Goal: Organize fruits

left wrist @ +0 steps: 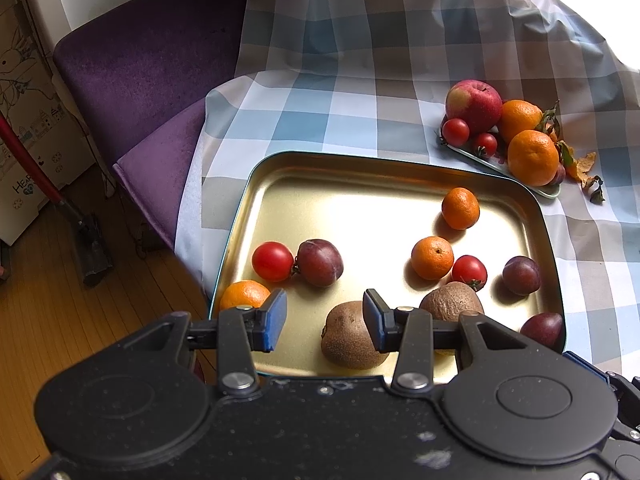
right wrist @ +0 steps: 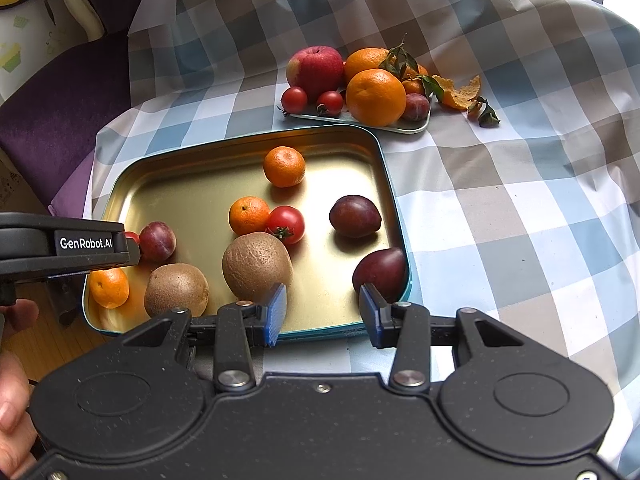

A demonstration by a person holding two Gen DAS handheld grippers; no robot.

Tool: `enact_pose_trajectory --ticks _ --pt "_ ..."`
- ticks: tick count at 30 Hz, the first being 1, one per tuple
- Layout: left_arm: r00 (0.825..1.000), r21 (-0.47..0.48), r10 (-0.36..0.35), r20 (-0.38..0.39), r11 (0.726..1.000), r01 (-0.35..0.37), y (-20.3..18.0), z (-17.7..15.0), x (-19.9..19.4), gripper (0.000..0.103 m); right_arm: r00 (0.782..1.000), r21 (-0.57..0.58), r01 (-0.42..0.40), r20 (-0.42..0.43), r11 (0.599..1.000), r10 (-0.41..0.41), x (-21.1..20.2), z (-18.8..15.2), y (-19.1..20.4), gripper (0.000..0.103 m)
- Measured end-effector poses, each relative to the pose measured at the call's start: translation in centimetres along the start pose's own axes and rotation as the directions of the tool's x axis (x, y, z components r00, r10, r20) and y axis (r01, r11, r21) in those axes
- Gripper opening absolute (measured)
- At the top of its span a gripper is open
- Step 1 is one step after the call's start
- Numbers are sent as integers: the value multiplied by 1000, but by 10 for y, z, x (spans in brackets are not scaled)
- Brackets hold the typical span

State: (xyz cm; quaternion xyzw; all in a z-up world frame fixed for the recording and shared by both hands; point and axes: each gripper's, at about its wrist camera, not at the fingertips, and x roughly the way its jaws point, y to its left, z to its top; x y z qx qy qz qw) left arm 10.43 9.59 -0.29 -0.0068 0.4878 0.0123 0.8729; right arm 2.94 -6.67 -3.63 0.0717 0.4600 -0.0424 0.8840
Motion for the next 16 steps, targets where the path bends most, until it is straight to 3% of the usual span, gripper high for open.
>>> enact_pose_trajectory --ticks 16 --pt "1000 -4 -9 0 1000 9 1 1 -2 44 1000 -5 7 -4 1000 -7 1 -1 0 51"
